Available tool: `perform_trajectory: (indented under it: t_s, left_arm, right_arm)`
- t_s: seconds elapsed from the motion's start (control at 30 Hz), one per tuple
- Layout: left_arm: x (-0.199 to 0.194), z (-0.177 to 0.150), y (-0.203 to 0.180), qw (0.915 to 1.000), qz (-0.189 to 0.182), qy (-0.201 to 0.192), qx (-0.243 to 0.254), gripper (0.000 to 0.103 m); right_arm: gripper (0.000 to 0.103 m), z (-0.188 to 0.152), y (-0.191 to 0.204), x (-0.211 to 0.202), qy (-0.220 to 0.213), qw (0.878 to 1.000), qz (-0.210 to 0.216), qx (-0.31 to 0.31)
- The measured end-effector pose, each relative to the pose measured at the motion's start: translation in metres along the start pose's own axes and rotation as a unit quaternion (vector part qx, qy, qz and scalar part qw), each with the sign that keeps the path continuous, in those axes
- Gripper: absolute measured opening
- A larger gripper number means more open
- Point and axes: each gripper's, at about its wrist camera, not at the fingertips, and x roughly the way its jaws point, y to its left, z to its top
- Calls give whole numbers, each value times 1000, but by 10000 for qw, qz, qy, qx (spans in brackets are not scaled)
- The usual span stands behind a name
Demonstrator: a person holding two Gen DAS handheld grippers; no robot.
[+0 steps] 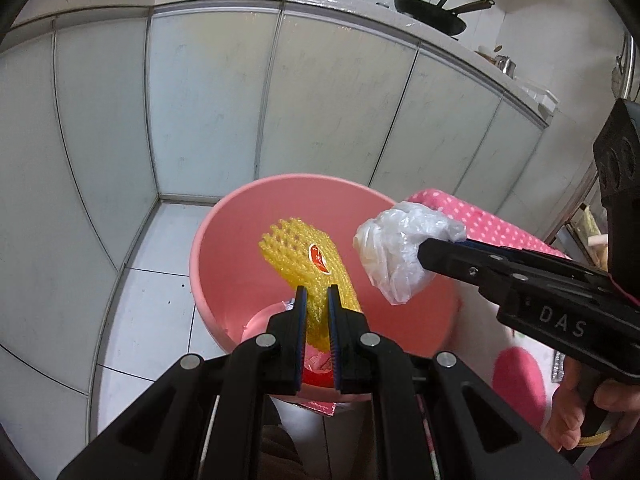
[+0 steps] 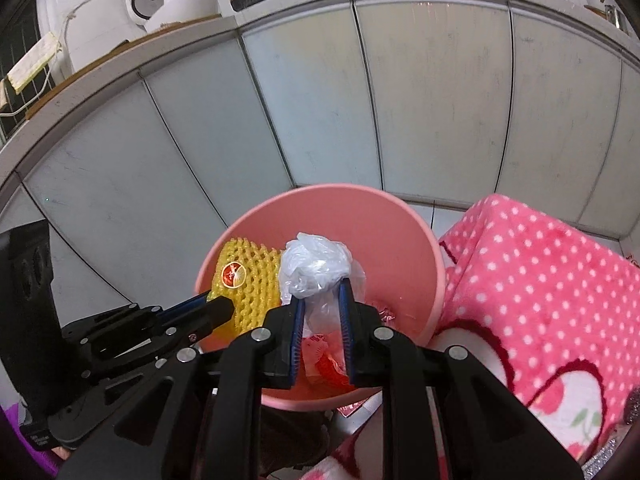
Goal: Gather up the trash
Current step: 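Carry the foam net and white bag over the pink bucket with both tools, then open both tools to drop the foam net and bag into the bucket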
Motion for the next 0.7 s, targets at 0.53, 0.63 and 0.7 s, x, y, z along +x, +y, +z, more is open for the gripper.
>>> perform_trajectory:
  t_s: [0.53,0.63,0.7]
  left_arm:
    - [10,3,-2,9997,220,13,-49,33]
    - [6,4,-1,9997,222,-24,-47,33]
    - [3,4,-2,9997,233,-53,-42,33]
  right_arm:
    - [24,0,-2,11,81,9997,-28,215]
    - [26,1,-2,8,47,9998,-48,206]
    - [34,2,-2,5,25,9998,-21,208]
